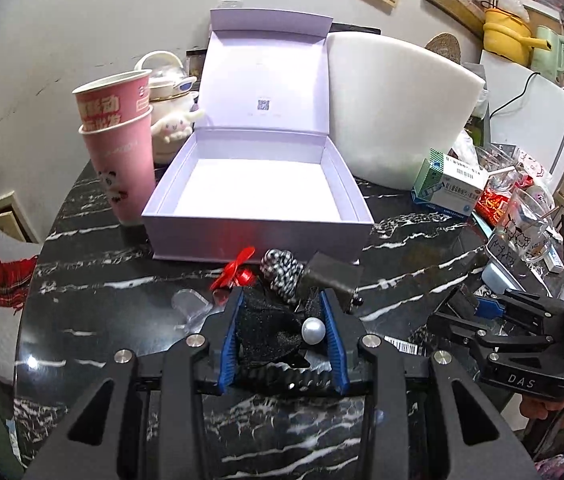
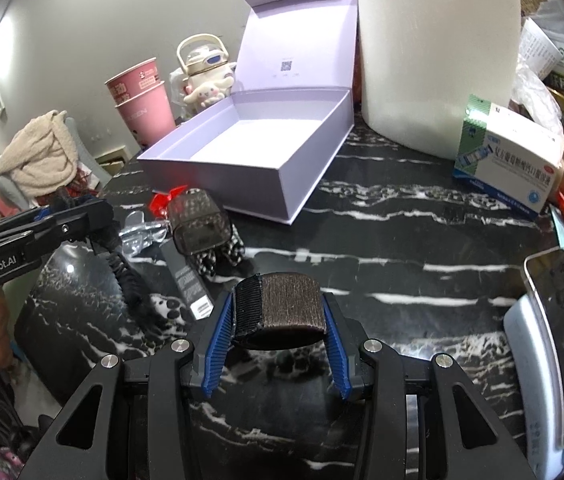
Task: Organize rigid objects
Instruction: 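Carry the mesh clip and hair tie with both tools into the lavender box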
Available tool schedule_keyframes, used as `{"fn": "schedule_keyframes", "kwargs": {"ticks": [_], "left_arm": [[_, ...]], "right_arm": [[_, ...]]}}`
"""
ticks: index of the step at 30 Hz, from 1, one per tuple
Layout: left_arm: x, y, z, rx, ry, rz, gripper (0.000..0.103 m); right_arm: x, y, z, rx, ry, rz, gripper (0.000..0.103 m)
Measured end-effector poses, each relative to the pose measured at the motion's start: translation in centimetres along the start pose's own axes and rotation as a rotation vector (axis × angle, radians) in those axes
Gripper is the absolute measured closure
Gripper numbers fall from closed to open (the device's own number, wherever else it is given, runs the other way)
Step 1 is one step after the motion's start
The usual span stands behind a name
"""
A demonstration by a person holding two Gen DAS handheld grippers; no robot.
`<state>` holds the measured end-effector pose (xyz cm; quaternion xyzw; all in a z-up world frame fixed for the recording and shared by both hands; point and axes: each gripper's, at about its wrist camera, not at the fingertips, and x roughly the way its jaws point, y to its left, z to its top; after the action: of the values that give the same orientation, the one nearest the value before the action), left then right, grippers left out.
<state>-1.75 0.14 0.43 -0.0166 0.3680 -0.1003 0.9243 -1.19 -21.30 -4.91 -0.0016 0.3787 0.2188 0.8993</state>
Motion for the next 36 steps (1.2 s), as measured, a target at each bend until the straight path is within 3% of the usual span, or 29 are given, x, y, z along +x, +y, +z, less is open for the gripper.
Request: {"fn": "schedule_keyframes", "kwargs": {"ticks": [24,36], "left_arm": [[2.0,0.8,7.0,0.015,-0.03,-0.008,0.066],[2.8,0.3,11.2,0.077,-0.071,-0.008,0.066]], "right_arm": [[-1.1,-0.1,7.4,-0.123,-0.085,-0.014,0.06],[-1.5,-0.6,12.4,-0.186,-0.151,-0.05,0.06]]}}
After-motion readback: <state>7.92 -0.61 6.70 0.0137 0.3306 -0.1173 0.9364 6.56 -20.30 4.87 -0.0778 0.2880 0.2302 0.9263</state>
